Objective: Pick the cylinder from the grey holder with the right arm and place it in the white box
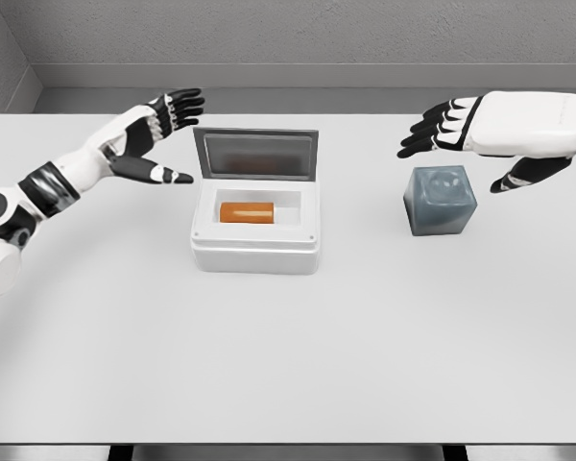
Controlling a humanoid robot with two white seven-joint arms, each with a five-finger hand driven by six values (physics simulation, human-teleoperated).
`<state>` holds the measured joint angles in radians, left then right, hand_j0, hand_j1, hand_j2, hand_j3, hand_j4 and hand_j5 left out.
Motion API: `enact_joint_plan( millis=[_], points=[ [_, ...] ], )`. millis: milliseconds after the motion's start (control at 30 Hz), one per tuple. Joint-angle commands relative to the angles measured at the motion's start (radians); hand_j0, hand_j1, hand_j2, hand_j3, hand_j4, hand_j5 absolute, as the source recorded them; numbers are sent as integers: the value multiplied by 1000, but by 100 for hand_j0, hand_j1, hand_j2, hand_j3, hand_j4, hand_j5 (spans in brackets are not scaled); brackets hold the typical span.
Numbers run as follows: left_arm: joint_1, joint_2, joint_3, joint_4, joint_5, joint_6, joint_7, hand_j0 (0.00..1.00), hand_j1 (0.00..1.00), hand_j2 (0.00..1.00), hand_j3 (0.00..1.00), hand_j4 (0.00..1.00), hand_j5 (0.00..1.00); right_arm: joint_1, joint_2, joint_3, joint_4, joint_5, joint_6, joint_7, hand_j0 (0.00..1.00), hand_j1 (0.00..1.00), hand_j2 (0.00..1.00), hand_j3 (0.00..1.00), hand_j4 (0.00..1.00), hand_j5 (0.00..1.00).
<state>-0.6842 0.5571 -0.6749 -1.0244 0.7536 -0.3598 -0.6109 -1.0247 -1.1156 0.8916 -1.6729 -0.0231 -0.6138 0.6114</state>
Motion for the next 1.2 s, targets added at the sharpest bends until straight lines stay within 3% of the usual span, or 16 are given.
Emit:
enact_joint_plan(
  millis=[0,133,633,767,800,900,1000,1167],
  points=[
    [0,-3,-2,-5,4,-1,0,100,100,100,100,100,100,0,0,-2,1,-6,3,0,100,100,100,100,100,100],
    [5,0,-2,-16,4,-4,0,100,100,100,100,100,100,0,-1,-2,1,-6,3,0,100,100,100,100,100,100],
    [87,112,9,-238,10,-10,0,100,100,100,100,100,100,0,10,-2,1,-6,3,0,100,100,100,100,100,100],
    [92,139,12,-253,12,-11,0,100,100,100,100,100,100,0,14,-2,1,-6,3,0,100,100,100,100,100,100],
    [92,144,40,-249,13,-11,0,100,100,100,100,100,100,0,14,-2,1,-6,3,0,100,100,100,100,100,100],
    [103,224,52,-252,16,-37,0,100,100,100,100,100,100,0,16,-2,-1,-6,3,0,100,100,100,100,100,100],
    [167,302,129,-253,18,-93,0,100,100,100,100,100,100,0,16,-2,-1,-6,3,0,100,100,100,100,100,100],
    [189,371,143,-249,16,-139,0,100,100,100,100,100,100,0,16,-2,-1,-6,3,0,100,100,100,100,100,100]
  ],
)
